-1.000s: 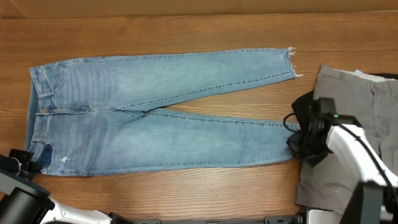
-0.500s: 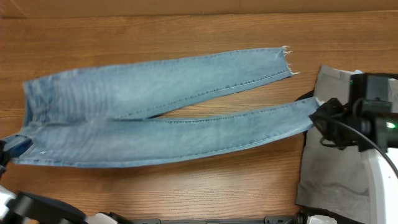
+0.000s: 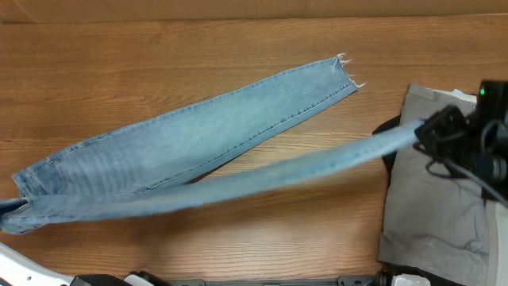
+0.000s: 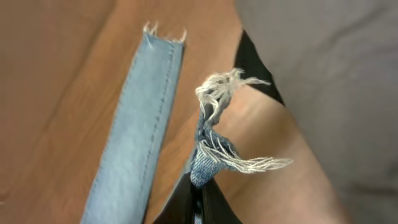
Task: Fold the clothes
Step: 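Lift the lower leg hem and lay it onto the upper leg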
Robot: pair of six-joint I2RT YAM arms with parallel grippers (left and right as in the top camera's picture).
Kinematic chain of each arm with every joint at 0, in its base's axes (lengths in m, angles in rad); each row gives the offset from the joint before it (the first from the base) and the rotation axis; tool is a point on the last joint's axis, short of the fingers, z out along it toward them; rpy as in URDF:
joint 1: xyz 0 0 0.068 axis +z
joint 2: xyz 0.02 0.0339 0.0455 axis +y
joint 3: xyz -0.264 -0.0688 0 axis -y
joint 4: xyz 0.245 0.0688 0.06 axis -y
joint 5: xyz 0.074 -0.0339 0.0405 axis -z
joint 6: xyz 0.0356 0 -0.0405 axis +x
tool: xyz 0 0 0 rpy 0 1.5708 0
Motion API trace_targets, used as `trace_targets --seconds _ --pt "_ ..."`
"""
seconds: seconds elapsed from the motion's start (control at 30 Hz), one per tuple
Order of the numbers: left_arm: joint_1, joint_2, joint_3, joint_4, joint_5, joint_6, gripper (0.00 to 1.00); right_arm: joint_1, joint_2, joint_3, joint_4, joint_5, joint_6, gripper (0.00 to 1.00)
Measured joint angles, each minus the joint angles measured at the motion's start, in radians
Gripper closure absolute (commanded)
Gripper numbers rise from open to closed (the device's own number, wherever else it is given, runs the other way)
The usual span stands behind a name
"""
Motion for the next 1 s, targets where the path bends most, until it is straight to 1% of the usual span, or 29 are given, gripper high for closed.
trace_targets --seconds 0.13,0.33,0.5,0.7,1.0 --pt "-0.005 0.036 0.002 0.000 -0.002 -0.003 0.96 0.005 0.142 0.001 0.142 -0.037 -0.001 0.96" --pt "-0.034 0.114 0.002 0.019 0.012 -0.008 0.96 0.021 0.387 0.000 0.414 -0.154 -0.001 0.96" --pt "-0.099 0.183 0.002 0.074 0.006 -0.015 0.96 0.023 0.537 -0.001 0.598 -0.249 0.003 0.96" --pt "-0.148 0.219 0.002 0.100 -0.028 -0.019 0.96 0.023 0.670 -0.001 0.723 -0.304 0.004 0.96" --pt "-0.153 0.224 0.002 0.099 -0.049 -0.022 0.95 0.038 0.745 -0.001 0.802 -0.322 0.008 0.96"
